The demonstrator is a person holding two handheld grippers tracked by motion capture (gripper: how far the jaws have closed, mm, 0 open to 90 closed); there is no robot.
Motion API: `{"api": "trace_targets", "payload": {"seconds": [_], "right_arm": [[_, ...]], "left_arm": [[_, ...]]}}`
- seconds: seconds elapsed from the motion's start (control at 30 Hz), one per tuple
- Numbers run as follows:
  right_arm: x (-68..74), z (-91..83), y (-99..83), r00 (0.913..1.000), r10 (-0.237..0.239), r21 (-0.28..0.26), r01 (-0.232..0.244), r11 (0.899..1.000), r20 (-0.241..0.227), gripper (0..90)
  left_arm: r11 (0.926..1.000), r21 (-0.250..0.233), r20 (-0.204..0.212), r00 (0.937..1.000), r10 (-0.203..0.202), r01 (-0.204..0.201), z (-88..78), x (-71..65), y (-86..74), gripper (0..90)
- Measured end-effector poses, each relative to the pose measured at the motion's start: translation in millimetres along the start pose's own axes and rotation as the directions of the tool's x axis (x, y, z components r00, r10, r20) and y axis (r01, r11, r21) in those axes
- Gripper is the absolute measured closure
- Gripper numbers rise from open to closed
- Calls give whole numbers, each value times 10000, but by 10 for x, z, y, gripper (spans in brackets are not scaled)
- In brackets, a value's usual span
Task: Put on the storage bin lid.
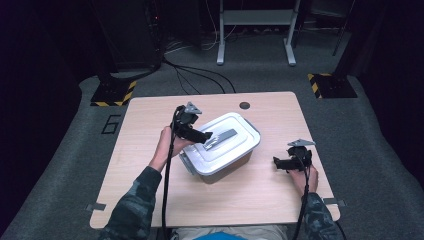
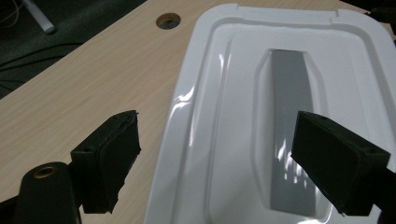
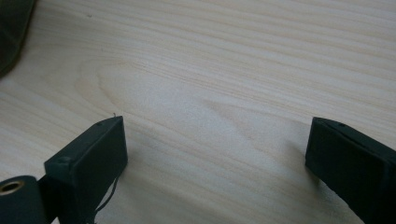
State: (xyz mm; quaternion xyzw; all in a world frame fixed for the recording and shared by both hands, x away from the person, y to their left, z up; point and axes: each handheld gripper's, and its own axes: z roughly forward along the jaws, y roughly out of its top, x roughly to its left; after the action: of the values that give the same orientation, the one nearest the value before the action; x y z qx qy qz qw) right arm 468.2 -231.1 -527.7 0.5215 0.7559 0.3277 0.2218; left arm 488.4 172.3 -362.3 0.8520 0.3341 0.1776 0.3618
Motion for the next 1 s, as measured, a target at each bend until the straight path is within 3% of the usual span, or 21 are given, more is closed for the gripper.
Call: {"api": "trace_targets", "payload": {"seconds": [0.2, 0.33, 0.43, 0.6, 0.67, 0.83, 1.0], "right_arm": [[0, 0, 0, 10000, 1, 1, -1, 10000, 0, 46], [1, 0, 0, 10000, 7, 1, -7, 10000, 7, 46], [1, 0, 0, 10000, -1, -3, 1, 10000, 6, 46], [1, 0, 0, 10000, -7, -8, 7, 10000, 36, 46], [1, -1, -1, 10000, -19, 3, 19, 10000, 32, 46], [0, -2, -1, 10000, -46, 9, 46, 10000, 46, 46], [4, -1, -1, 10000, -1, 1, 1, 10000, 58, 46]], "left_arm": [[9994, -76, -480, 9983, -342, 338, -170, 199, -142, 149], [9971, -289, -836, 9939, -720, 698, -270, 328, -277, 148], [9960, -189, -1105, 9899, -889, 873, -324, 416, -387, 147], [9899, -319, -1538, 9780, -1411, 1378, -394, 563, -610, 145], [9829, -555, -1683, 9687, -1824, 1754, -408, 617, -711, 144], [9757, -502, -2003, 9549, -2192, 2134, -429, 711, -926, 143], [9639, -393, -2212, 9384, -2655, 2635, -425, 792, -1176, 144]]}}
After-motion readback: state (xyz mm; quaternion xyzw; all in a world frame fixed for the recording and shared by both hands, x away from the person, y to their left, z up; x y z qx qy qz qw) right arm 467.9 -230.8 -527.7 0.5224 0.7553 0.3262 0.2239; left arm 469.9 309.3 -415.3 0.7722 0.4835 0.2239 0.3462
